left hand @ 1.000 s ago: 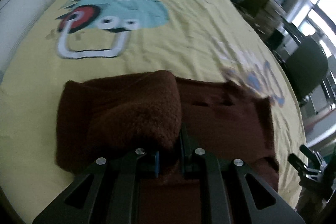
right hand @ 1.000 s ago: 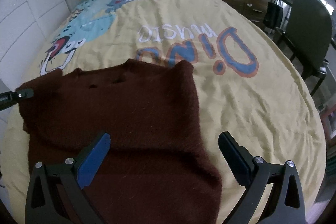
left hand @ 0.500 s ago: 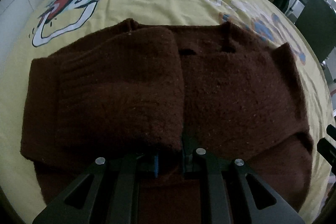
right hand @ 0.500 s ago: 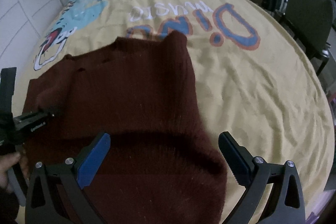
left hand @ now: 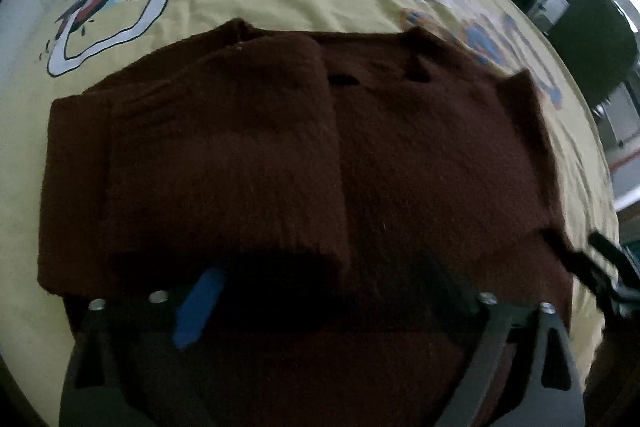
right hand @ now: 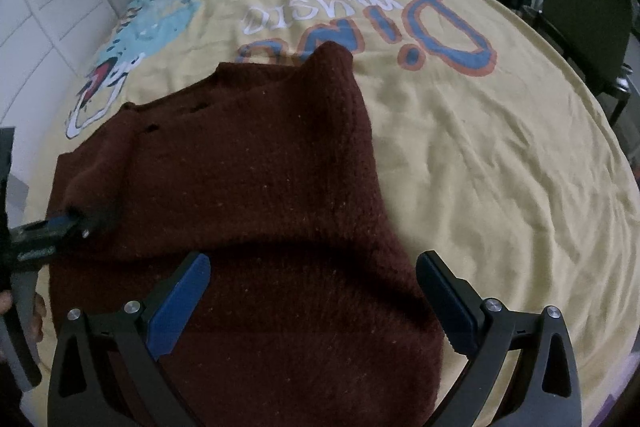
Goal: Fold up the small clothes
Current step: 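Grasp the folded sweater edge with the left gripper and fold it over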
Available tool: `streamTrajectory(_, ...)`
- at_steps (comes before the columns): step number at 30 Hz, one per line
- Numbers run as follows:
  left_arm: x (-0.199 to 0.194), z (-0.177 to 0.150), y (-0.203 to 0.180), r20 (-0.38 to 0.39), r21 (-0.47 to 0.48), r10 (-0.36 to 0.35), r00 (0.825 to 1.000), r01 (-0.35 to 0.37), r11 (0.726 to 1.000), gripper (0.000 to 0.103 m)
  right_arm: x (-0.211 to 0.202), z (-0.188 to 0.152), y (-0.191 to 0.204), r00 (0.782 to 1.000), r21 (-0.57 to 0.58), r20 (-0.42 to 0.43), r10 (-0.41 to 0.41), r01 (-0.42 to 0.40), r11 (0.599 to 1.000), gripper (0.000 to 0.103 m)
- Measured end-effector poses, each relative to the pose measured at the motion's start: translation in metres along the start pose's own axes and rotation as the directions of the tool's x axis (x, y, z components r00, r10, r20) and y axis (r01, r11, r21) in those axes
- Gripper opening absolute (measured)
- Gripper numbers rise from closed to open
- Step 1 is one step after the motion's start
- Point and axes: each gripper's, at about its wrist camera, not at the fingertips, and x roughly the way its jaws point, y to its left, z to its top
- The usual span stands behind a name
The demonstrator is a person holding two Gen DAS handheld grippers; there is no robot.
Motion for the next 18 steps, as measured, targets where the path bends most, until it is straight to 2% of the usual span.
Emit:
streamTrajectory(5,-0.021,-0.016,0.022,0.014,0.025,-0.002,1.000,0.002,1.000,0.102,0.002,-0.005,-0.001,1.000,0.003,-0.011,0.000,0.000,1.000,0.103)
streamTrajectory(13,-0.062,-0.042,0.084,0.082,0.001,0.115,0.990,-0.115,0.993,0.102,0.001,0.000,0.008,1.000,-0.038,-0.003,-0.007,0.007,0.999,0.103)
streamTrajectory(18,-0.055,-0.060,0.129,0.021,-0.049,0.168,0.986,-0.166,0.985,0.102,0.002,0.002,0.026,1.000,-0.080,-0.006,0.003,-0.004,0.997,0.103)
